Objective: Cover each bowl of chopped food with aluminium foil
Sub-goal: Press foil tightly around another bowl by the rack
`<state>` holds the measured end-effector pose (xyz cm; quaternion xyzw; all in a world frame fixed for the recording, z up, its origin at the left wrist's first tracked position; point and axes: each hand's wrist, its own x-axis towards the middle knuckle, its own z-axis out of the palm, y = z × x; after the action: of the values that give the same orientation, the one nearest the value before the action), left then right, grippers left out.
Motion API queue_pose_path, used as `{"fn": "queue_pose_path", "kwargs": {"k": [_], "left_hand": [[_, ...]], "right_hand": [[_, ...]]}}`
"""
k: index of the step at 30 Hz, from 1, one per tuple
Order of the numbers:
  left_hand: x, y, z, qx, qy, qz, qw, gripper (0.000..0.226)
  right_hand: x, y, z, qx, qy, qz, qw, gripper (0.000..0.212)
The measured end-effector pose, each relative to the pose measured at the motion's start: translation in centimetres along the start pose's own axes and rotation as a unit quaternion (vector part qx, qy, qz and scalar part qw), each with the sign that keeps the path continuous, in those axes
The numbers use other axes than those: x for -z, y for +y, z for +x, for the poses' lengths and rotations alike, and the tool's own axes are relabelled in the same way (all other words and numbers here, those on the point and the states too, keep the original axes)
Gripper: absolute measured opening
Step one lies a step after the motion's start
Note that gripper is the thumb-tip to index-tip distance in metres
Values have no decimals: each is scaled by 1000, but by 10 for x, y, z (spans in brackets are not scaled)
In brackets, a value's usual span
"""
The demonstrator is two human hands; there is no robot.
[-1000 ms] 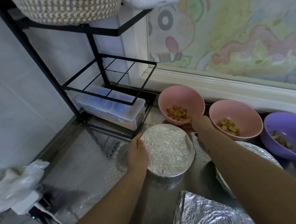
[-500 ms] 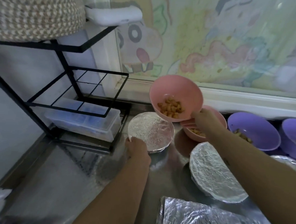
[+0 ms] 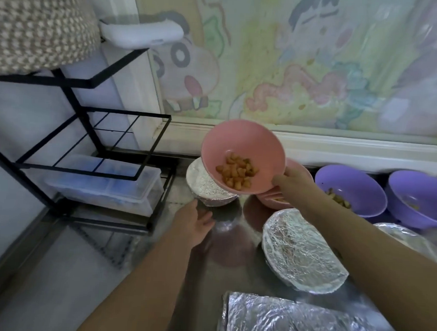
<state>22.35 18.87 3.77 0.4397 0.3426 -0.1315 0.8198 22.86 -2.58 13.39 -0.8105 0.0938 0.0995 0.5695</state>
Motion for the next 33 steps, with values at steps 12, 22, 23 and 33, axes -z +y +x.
{"fn": "queue_pose_path", "kwargs": {"k": [12,22,23,33], "left_hand": [[103,-7,-78,-85,-51,105,990,63],[107,-42,-80,-95,40,152,983,30],[106,-43,-80,-98,41,151,983,31],[99,-58,-109,-499,167,354,773,25]], "right_hand": [[-51,28,-64,-91,-240,-206,944,33],[-64,64,-69,-123,-211,-233,941,26],[-62,66,-71,-133,-217,-234,938,25],[-62,119,-100,97,-273,-546,786,57]]}}
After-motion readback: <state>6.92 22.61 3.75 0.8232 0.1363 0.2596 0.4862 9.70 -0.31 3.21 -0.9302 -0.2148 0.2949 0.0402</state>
